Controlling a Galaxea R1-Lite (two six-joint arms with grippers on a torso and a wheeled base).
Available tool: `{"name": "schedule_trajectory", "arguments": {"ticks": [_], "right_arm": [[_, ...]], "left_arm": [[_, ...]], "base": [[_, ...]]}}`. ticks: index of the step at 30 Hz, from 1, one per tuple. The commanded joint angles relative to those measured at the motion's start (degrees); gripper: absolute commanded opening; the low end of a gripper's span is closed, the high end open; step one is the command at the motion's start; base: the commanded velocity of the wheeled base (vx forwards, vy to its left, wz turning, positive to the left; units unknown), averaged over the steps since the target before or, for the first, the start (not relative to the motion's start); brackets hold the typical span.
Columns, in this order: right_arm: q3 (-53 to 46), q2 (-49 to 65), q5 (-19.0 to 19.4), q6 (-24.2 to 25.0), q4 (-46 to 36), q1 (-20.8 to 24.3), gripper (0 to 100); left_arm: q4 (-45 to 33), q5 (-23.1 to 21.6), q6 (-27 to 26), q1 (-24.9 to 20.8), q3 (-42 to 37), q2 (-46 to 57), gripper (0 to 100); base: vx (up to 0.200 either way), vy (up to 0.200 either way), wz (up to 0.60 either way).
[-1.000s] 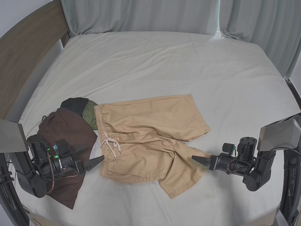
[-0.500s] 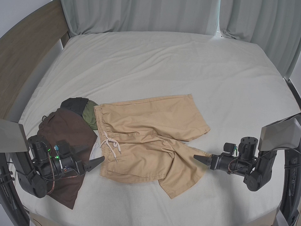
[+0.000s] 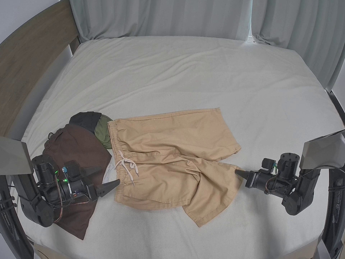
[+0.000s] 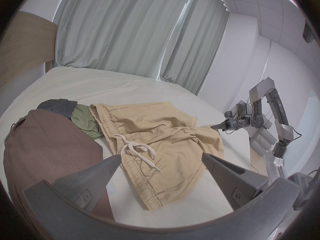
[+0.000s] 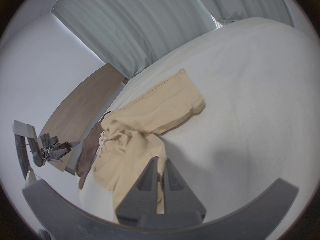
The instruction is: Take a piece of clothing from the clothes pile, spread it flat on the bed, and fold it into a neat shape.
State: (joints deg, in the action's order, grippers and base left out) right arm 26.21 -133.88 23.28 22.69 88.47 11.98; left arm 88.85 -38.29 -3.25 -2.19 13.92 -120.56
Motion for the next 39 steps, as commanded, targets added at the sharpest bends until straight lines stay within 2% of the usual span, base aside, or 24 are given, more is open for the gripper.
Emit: {"name": "schedule_trajectory", "arguments": {"ticks": [1, 6, 14, 19, 30, 37, 38, 39], "right_arm": [[3.0, -1.4, -0.5, 0.1, 0.0, -1.0, 0], [7.5, -1.7, -0.4, 0.2, -0.2, -1.5, 0], [18.0, -3.0, -0.4, -0.4, -7.5, -4.2, 0], [23.0, -4.0, -0.4, -0.4, -9.3, -5.4, 0], [25.5, -6.3, -0.4, -0.5, -10.0, -5.2, 0], [25.6, -7.1, -0.4, -0.5, -7.5, -4.4, 0], [25.5, -7.1, -0.4, -0.5, -6.3, -4.3, 100], [25.1, -7.1, -0.4, -0.5, -5.5, -4.2, 100]], "left_arm": [[0.0, 0.1, 0.0, 0.0, 0.0, 0.1, 100], [0.0, 0.1, 0.0, -0.1, 0.0, 0.0, 100], [0.0, 0.1, 0.0, -0.5, -0.1, -0.2, 100], [0.0, 0.1, -0.1, -0.9, -0.1, -1.1, 100], [0.0, 0.1, -0.1, -1.3, -0.2, -1.6, 100], [0.0, 0.1, 0.0, -1.3, -0.2, -1.9, 100], [0.0, 0.1, 0.0, -1.3, -0.1, -1.9, 100], [0.0, 0.1, 0.0, -1.3, -0.1, -1.9, 100]], "base": [[0.0, 0.0, 0.0], [0.0, 0.0, 0.0], [0.0, 0.0, 0.0], [0.0, 0.0, 0.0], [0.0, 0.0, 0.0], [0.0, 0.0, 0.0], [0.0, 0.0, 0.0], [0.0, 0.0, 0.0]]}}
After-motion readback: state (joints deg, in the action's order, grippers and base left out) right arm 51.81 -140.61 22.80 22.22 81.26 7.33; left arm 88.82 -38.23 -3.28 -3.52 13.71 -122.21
